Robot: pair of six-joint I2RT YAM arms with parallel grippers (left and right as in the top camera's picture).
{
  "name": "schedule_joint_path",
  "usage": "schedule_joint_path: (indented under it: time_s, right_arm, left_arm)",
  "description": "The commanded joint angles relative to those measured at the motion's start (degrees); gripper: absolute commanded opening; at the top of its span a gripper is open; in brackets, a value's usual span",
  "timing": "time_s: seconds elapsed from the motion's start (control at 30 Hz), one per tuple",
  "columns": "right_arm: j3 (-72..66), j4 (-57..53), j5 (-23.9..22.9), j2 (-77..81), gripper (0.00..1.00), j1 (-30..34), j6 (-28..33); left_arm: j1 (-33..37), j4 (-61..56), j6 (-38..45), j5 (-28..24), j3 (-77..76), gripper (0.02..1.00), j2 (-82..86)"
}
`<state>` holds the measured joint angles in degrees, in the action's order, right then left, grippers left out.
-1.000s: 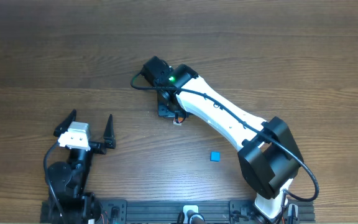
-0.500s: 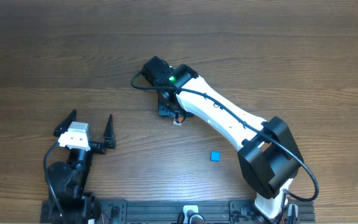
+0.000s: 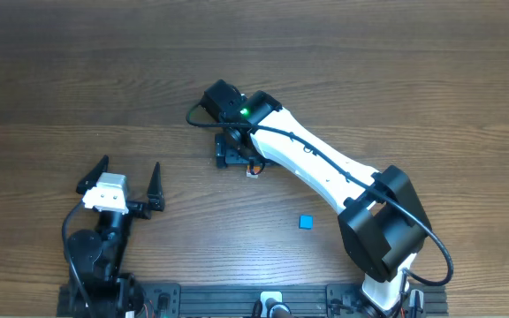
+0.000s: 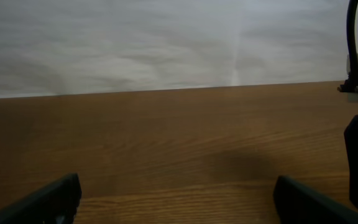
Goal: Stack Cubes
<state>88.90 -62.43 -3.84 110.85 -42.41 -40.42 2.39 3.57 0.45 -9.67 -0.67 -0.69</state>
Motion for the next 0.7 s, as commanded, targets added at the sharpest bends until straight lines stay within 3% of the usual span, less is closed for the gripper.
schedule_joint_path:
  time_s: [0.03, 0.3, 0.37, 0.5, 0.7]
  right_arm:
    - [-0.3, -2.4, -2.3, -6.3, 0.991, -0.3, 2.1]
    - [-3.1, -13.8, -4.2, -19.9, 0.991, -3.6, 2.8]
    - [-11.3, -14.5, -3.6, -27.6, 0.991, -5.0, 1.9]
    - [-24.3, -10.0, -2.6, -34.6, 0.993, -4.0, -0.9]
    - [-34.3, -0.9, -1.7, -35.9, 0.991, 0.4, 0.4]
  left_arm:
    - [0.4, -0.1, 0.8, -0.5, 0.3, 1.000, 0.3]
    - [0.4, -0.1, 0.8, -0.5, 0.3, 1.000, 0.3]
    - [0.4, -0.1, 0.8, -0.5, 0.3, 1.000, 0.3]
    - [0.4, -0.1, 0.8, -0.5, 0.3, 1.000, 0.3]
    - [0.4, -0.1, 0.8, -0.5, 0.3, 1.000, 0.3]
